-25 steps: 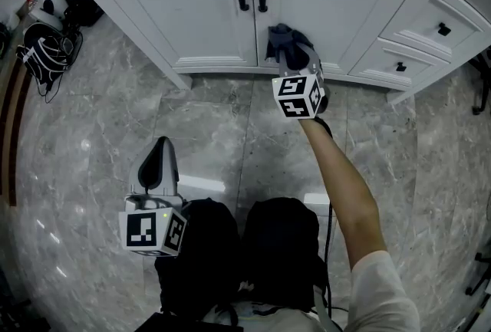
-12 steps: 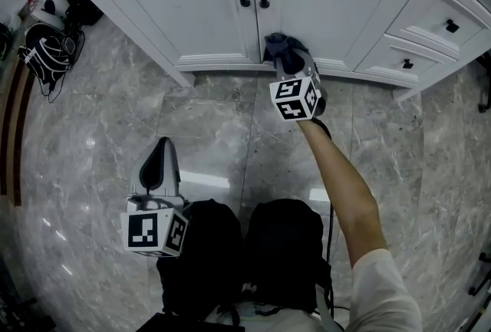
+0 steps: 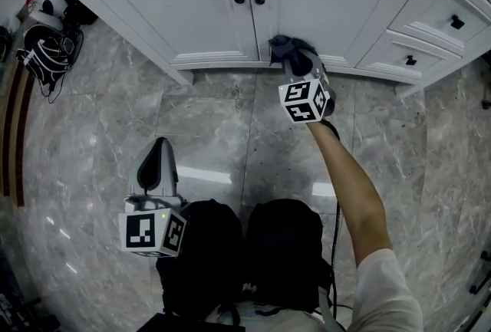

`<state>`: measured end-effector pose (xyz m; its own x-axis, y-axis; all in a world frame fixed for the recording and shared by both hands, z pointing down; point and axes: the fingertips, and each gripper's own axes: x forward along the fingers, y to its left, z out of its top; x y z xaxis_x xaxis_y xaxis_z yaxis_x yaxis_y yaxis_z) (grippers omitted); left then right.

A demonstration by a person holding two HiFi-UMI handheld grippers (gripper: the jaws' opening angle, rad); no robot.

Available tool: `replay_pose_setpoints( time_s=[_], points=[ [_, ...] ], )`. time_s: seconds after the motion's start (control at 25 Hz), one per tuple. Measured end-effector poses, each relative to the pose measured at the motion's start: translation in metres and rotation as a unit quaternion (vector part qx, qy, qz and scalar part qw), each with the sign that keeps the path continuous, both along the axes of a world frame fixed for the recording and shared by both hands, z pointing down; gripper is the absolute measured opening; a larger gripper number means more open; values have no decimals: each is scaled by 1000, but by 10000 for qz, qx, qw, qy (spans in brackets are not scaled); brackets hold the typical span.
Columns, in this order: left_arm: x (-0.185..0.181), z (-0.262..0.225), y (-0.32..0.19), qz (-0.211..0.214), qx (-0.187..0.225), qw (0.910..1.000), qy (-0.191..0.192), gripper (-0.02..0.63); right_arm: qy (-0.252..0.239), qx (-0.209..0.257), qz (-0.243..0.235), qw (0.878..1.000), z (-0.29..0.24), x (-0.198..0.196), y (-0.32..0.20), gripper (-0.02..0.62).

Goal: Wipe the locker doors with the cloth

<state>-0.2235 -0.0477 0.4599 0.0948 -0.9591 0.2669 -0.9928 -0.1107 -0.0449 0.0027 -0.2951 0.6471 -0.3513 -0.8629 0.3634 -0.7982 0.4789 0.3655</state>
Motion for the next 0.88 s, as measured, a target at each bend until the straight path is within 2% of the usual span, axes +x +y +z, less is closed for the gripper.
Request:
replay_pose_setpoints(
  time_s=[0.6,0.8,0.88],
  points=[
    [23,-2,-4,117,-25,9999,-69,2,225,61,714,9972,4,117,-2,83],
    [27,-13,-3,52,84,9998,-160,2,329,61,809,9962,3,145,-1,81],
    [26,-21,0,-3,139,9997,-212,2,230,-18,919,9955,6,153,2,80]
  ],
)
